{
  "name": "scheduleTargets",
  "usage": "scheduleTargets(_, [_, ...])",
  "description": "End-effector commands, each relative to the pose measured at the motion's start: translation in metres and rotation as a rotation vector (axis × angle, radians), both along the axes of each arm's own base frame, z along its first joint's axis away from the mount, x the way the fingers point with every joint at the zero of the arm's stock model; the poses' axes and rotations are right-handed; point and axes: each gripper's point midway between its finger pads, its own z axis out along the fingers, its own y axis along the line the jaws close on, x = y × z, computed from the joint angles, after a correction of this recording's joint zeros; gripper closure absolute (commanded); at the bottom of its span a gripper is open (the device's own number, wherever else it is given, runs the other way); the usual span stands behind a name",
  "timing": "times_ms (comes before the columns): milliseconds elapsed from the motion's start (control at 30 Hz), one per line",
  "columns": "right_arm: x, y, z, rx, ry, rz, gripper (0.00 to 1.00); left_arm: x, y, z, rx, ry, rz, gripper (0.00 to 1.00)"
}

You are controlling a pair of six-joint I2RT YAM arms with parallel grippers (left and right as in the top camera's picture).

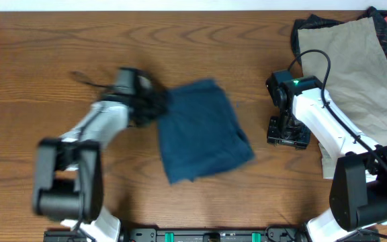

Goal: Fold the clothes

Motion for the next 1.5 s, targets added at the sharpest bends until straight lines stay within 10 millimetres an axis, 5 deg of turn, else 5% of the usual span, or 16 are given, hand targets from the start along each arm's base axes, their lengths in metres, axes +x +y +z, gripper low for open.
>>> scheduleTargets(0, [0.006, -0.001, 0.005, 0.004, -0.021, 0.004, 0.46, 0.032, 0.083, 0.062, 0.049, -0.183, 0.188, 0.94])
scheduleTargets(200, [0.007, -0.001, 0.005, 0.006, -0.026, 0.004, 0.46, 0.007, 0.220, 0.098, 0.130, -0.273, 0.480, 0.91])
scheduleTargets(233, [0.007, -0.001, 0.005, 0.006, -0.025, 0.004, 0.46, 0.001, 0.236, 0.097, 0.135, -0.264, 0.522, 0.78])
scheduleTargets(267, [0.007, -0.001, 0.005, 0.006, -0.025, 0.004, 0.46, -0.006, 0.249, 0.097, 0.138, -0.257, 0.560, 0.53])
scheduleTargets(300, [0.007, -0.001, 0.005, 0.006, -0.026, 0.004, 0.46, -0.012, 0.261, 0.095, 0.141, -0.250, 0.592, 0.19])
scheduleTargets(333, [0.007, -0.001, 0.005, 0.007, -0.028, 0.004, 0.46, -0.018, 0.273, 0.094, 0.144, -0.244, 0.624, 0.02])
scheduleTargets(467, [0.006, -0.001, 0.005, 0.007, -0.021, 0.019, 0.46, -0.028, 0.292, 0.095, 0.135, -0.245, 0.675, 0.02])
scheduleTargets(667, [0.009, 0.001, 0.004, 0.015, -0.033, 0.021, 0.46, -0.011, 0.245, 0.101, 0.042, -0.279, 0.516, 0.02])
scheduleTargets(833, [0.010, 0.001, 0.004, 0.016, -0.035, 0.021, 0.46, -0.009, 0.162, 0.084, 0.095, -0.223, 0.181, 0.02])
scheduleTargets(1033, [0.010, 0.001, 0.004, 0.016, -0.036, 0.021, 0.46, -0.029, 0.069, 0.060, 0.203, -0.148, -0.200, 0.04])
scheduleTargets(1100, [0.010, 0.001, 0.004, 0.016, -0.036, 0.021, 0.46, -0.036, 0.050, 0.053, 0.267, -0.130, -0.302, 0.20])
scheduleTargets(1200, [0.010, 0.001, 0.004, 0.016, -0.035, 0.021, 0.46, -0.040, 0.038, 0.038, 0.402, -0.093, -0.373, 0.57])
scheduleTargets(1367, [0.010, 0.001, 0.004, 0.016, -0.035, 0.022, 0.46, -0.044, 0.024, 0.013, 0.493, -0.039, -0.446, 0.87])
scheduleTargets(1467, [0.010, 0.001, 0.004, 0.016, -0.035, 0.022, 0.46, -0.045, 0.024, -0.007, 0.497, 0.011, -0.461, 0.91])
